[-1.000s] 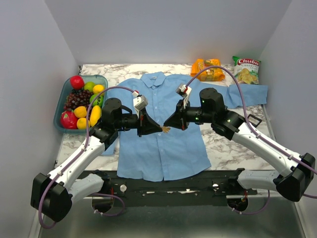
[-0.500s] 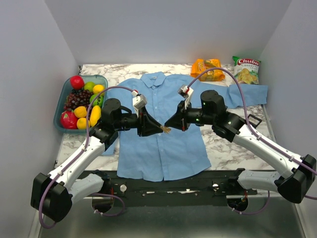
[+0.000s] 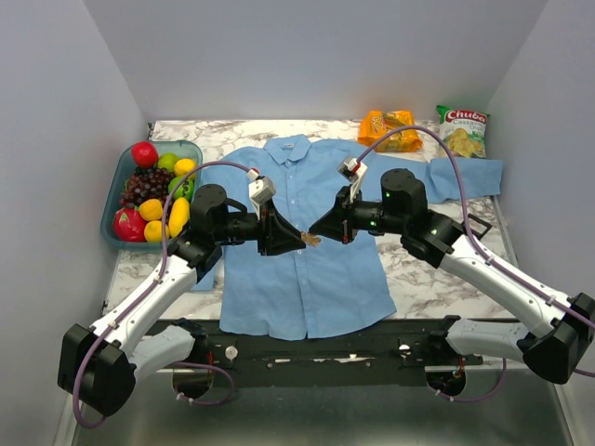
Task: Pin the brooch onto the clothing
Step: Adjust the brooch.
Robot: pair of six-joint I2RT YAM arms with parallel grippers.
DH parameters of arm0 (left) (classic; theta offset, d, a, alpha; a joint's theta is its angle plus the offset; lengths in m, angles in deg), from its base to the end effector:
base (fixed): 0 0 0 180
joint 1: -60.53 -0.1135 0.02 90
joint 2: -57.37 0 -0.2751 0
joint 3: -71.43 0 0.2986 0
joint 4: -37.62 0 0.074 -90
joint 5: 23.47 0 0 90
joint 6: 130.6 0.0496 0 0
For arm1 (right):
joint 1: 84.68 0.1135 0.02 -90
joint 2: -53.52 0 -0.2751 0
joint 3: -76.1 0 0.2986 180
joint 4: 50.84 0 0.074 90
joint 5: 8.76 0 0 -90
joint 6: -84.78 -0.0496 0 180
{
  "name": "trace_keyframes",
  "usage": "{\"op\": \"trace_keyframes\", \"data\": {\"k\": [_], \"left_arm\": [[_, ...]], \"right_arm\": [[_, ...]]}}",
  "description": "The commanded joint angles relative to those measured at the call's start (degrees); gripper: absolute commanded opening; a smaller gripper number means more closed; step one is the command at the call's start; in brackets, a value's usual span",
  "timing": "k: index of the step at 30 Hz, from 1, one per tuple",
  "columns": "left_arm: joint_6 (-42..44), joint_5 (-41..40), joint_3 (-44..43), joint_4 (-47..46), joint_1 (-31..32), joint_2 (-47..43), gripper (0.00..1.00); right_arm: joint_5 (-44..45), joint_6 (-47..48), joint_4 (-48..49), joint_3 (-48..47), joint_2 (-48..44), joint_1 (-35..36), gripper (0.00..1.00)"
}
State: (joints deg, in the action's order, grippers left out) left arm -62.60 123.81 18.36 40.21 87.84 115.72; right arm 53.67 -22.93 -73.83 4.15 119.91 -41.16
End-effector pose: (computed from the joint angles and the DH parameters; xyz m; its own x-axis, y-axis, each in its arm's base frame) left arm 0.2233 -0.1623 0.3064 -0.4831 0.0216 -0.8753 0.8709 0.1143 -0.4779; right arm 0.2159 0.2367 0.3592 -0.4900 -0.0935 -0.8667 -0.8204 0.3854 0.4223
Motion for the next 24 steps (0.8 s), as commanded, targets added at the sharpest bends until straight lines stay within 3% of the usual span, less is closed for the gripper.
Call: {"op": "trace_keyframes", "data": {"k": [1,11,16,18,19,22,24], "left_arm": [[-0.6,1.0,0.9,-1.6,-0.2,-0.4,0.34],[-1.2,1.5,1.2,-2.3,-0.2,-0.3,0.02],[-1.3,0.6,2.0,-3.1,-0.3,-1.3,0.0],[-1.6,-0.2,2.4,-4.1,-0.2,-1.8,0.0],[-1.9,-0.2,2.5,-4.4,-0.2,-2.0,0.0],[-1.8,-0.3,2.5,-4.5,-0.3,-1.8,0.0],[-1.4,-0.6,2.2,-3.8,-0.2,-1.7,0.0]], "right_arm": [[-0.6,-0.9,2.1,0.9,-1.1,0.2,0.01],[0.7,-1.4,2.6,1.0,-1.4,0.2,0.01],[-0.3,-1.6,2.7,1.2,-1.2,0.2,0.01],[-2.1,-1.6,2.7,1.3,-0.8,0.2,0.07],[-2.7,-1.7,2.7,1.5,-0.7,0.2,0.17],[-5.1,-1.6,2.6,1.9,-0.5,0.2,0.34],[-5.9,-1.5,2.7,2.3,-0.6,0.2,0.41]]}}
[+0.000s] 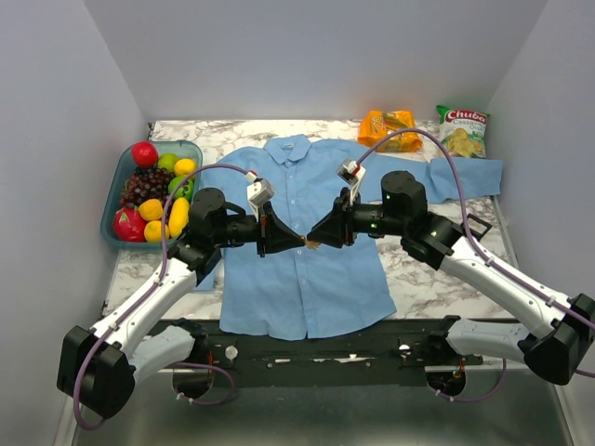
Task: Pin the brooch onto the clothing
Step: Adjust the brooch, then open the brooch.
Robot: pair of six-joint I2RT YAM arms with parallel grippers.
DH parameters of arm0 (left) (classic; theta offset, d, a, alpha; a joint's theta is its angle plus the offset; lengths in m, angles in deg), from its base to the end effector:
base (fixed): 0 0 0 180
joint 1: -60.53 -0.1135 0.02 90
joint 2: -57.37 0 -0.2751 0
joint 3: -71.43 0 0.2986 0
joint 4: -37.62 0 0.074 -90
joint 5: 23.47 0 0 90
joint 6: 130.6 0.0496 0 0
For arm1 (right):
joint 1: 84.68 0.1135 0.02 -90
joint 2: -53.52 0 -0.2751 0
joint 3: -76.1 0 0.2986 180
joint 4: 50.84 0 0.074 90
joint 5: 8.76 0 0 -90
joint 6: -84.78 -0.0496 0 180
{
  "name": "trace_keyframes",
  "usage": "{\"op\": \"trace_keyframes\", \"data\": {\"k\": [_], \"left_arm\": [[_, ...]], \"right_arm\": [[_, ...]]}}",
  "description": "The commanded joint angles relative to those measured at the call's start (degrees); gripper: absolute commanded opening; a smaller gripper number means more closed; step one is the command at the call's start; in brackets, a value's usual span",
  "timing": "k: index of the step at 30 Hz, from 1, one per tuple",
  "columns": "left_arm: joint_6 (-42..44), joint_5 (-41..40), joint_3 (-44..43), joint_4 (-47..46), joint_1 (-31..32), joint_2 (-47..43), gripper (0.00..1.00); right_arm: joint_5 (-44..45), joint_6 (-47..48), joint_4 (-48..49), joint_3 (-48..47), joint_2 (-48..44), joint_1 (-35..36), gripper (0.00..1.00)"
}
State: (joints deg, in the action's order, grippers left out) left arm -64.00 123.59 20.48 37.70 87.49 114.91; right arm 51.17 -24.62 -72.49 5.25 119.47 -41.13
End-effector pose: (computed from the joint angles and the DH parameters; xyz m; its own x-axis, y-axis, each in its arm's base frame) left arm 0.2211 -0.1592 0.2996 -0.4880 0.0059 -0.8728 0.8670 0.1189 -0.4839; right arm 0.2129 0.2367 0.3565 -0.5106 -0.0888 -0.8552 -0.8210 0.3458 0.4543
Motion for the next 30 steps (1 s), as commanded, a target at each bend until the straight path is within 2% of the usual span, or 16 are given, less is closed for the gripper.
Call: {"op": "trace_keyframes", "data": {"k": [1,4,9,16,30], "left_arm": [[0.2,-0.9,-0.1,-0.9,0.0,-0.9,0.0],[0.4,-1.2,-0.2,-0.5,0.1,-1.1,0.0],[0.5,-1.5,-0.2,-0.4,0.1,-1.0,0.0],[0.4,-1.7,-0.2,-0.4,0.0,-1.1,0.0],[-0.6,-1.6,0.1,-1.8,0.0,-1.2,0.0]], "right_arm": [[-4.1,0.2,1.4,1.3,-0.3,0.2,0.45],[-5.1,0.5,1.4,1.7,-0.3,0.2,0.49],[-5.9,0.8,1.4,2.0,0.3,0.2,0.49],[-5.6,1.2,1.5,2.1,0.5,0.2,0.37],[-4.5,1.7,0.9,2.3,1.1,0.2,0.22]]}}
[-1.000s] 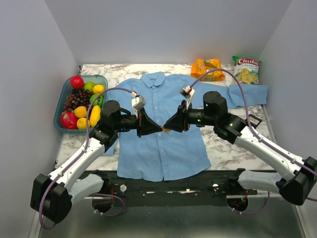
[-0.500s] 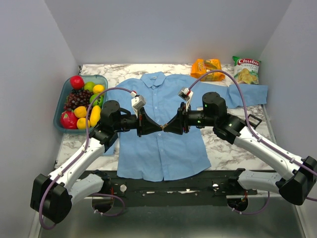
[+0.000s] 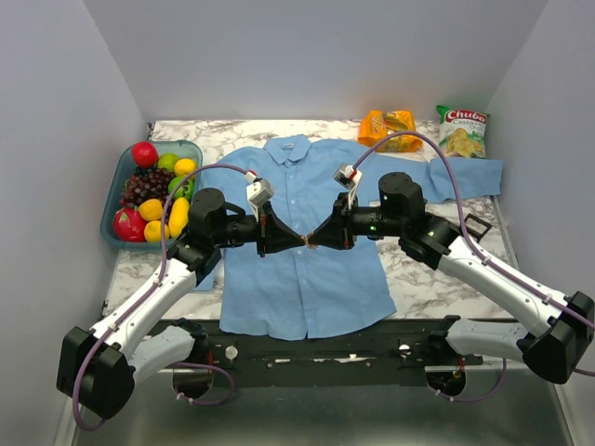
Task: Pin the brooch onto the clothing
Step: Open the brooch.
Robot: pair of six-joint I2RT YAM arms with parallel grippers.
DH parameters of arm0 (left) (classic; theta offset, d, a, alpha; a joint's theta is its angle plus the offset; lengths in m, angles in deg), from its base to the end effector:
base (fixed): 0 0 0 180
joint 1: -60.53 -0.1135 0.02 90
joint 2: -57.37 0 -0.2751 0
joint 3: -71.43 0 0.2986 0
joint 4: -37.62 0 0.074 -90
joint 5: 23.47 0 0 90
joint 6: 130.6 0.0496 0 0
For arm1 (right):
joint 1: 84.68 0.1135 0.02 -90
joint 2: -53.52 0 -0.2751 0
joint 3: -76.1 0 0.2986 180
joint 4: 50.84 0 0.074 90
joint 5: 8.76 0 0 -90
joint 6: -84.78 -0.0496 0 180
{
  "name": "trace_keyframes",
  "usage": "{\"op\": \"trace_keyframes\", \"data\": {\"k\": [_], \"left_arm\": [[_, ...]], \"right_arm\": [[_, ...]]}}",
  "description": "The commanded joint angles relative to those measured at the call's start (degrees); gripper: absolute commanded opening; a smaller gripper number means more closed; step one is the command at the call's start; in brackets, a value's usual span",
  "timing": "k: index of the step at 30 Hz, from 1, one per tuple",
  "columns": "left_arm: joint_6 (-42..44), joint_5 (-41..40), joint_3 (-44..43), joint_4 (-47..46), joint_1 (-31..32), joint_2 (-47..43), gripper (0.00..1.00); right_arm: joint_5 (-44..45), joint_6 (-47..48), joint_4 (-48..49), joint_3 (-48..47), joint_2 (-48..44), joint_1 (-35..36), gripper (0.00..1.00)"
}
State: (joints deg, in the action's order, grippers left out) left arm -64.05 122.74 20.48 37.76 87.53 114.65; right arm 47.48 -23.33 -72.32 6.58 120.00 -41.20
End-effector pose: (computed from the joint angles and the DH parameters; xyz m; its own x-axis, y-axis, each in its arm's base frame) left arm 0.2210 -0.1589 0.3006 -0.4854 -0.0011 -0.8743 0.8667 0.1310 -0.4813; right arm 0.2116 0.2386 0.3451 -0.5149 -0.1321 -0.8470 -0.8360 0.2962 0.4620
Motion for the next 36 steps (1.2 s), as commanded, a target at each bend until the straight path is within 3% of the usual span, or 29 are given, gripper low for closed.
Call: {"op": "trace_keyframes", "data": {"k": [1,19,32,36], "left_arm": [[-0.6,-0.7,0.2,-1.8,0.1,-0.9,0.0],[-3.4,0.0,0.7,-5.7,0.1,0.2,0.0],[-4.4,0.7,0.9,-7.3,0.0,1.2,0.0],[-3.6,0.4,0.8,-6.0,0.1,1.3,0.0]], "right_arm": [[-0.6,0.5,0.7,1.0,0.5,0.2,0.2],[8.6,2.6,-2.2,1.3,0.7,1.3,0.11],[16.2,3.5,-2.6,1.9,0.4,3.3,0.11],[17.6,2.0,-2.9,1.0,-0.5,3.3,0.18]]}}
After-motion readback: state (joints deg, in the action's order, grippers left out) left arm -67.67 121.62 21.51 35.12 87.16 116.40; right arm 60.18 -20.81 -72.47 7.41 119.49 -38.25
